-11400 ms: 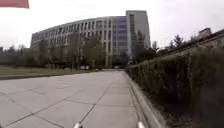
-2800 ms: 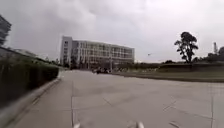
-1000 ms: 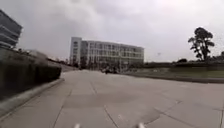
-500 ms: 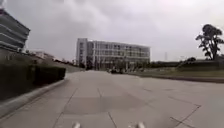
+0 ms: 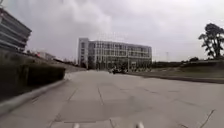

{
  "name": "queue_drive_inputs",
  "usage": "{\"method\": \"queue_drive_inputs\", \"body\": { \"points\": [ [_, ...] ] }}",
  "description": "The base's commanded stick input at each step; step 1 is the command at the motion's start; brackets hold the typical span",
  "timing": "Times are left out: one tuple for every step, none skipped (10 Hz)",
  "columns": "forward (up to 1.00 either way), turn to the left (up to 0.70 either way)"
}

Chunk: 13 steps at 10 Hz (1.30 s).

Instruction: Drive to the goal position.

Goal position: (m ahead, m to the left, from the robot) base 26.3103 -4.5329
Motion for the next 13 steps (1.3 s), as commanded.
{"method": "queue_drive_inputs", "body": {
  "points": [
    [0.5,0.02],
    [0.5,0.14],
    [0.5,0.24],
    [0.5,0.25],
    [0.5,0.25],
    [0.5,0.25],
    [0.5,0.18],
    [0.5,0.06],
    [0.5,0.03],
    [0.5,0.0],
    [0.5,0.0],
    [0.5,0.0],
    [0.5,0.0]
  ]
}}
